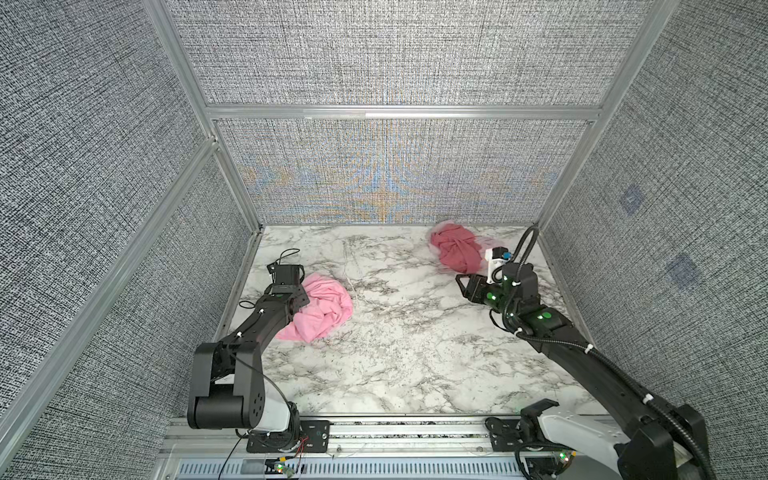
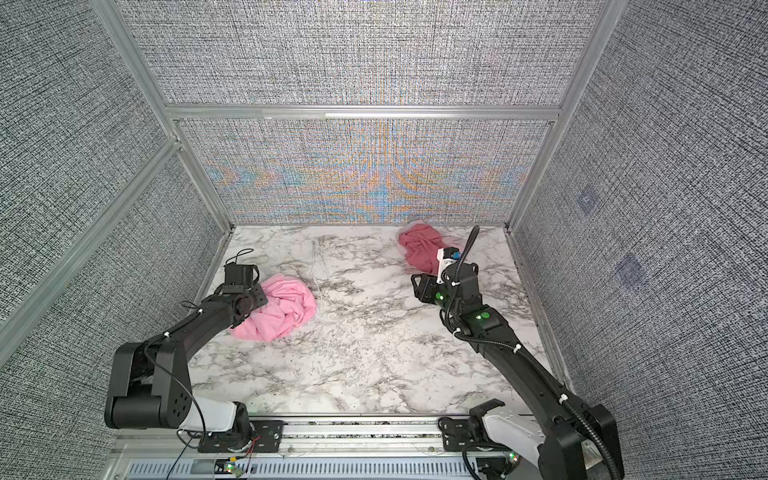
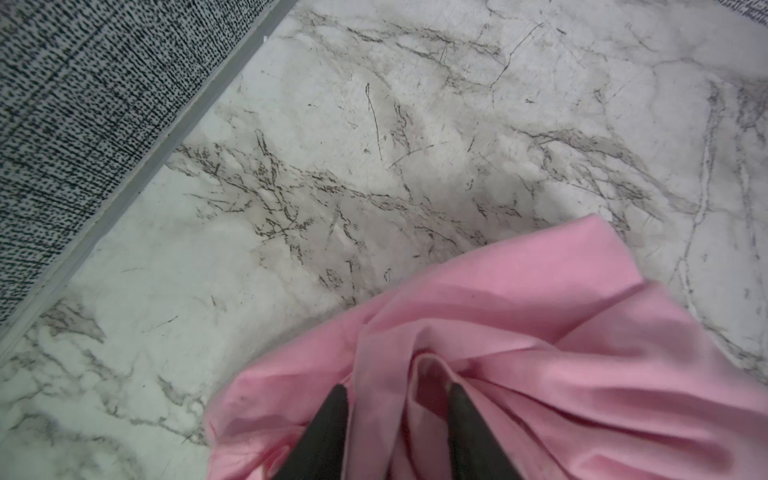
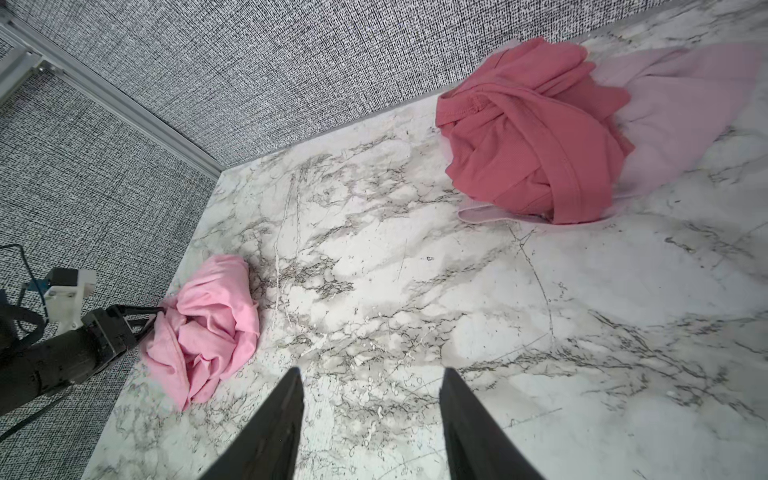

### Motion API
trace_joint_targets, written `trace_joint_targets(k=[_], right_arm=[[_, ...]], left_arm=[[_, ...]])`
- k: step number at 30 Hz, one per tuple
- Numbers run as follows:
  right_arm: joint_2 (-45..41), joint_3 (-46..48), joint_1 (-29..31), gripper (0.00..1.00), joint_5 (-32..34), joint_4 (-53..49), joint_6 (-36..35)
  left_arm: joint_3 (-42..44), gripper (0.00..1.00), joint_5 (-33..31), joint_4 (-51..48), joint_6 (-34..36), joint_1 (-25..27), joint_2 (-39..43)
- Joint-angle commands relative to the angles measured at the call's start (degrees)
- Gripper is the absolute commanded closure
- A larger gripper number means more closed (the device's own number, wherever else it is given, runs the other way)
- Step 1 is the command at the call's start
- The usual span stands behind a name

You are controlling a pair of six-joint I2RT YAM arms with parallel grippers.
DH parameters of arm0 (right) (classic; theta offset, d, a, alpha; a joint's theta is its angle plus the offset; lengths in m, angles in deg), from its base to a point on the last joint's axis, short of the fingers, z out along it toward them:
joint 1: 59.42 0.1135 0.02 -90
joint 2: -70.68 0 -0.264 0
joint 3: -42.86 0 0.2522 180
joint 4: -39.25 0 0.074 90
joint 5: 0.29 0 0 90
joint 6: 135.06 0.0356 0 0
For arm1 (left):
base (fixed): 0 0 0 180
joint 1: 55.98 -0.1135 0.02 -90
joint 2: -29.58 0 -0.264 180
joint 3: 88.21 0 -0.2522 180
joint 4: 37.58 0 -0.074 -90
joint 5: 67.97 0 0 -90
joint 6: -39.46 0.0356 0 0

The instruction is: Pick out a specific cloth from the pile

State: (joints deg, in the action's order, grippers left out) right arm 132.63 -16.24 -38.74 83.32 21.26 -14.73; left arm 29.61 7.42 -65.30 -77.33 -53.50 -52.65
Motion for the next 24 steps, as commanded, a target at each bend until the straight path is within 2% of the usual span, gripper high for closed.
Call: trace_joint_targets(k=[1, 5, 10, 14, 20, 24], right_arm=[[-1.4, 0.0, 0.1, 0.45, 1.2, -1.3, 0.6], [-2.3, 0.2, 0.1, 0.45, 1.3, -1.6, 0.7], [-2.2, 0.3, 0.5, 0.45, 1.0, -1.3, 0.7], [-1.4, 0.3, 0.9, 0.45, 1.0, -0.4, 0.9], [0.5, 0.8, 2.6, 0.45, 0.9, 1.4, 1.6], [1.9, 1.0, 3.6, 0.45, 1.0, 2.3, 2.0]], left_arm=[[-4.4, 0.55, 1.5, -6.1, 1.6, 0.0, 1.8], [-6.4, 0.55, 1.6, -8.7, 2.6, 2.6, 7.2], [-3.0, 0.55, 3.1, -6.1, 3.6, 7.9, 14.8], [0.3, 0.55, 2.5, -5.2, 3.6, 13.4, 17.3], [11.4, 0.56, 9.2, 1.8, -2.2, 14.3, 18.4], [16.7, 0.56, 13.7, 8.7, -3.2, 14.3, 16.0]])
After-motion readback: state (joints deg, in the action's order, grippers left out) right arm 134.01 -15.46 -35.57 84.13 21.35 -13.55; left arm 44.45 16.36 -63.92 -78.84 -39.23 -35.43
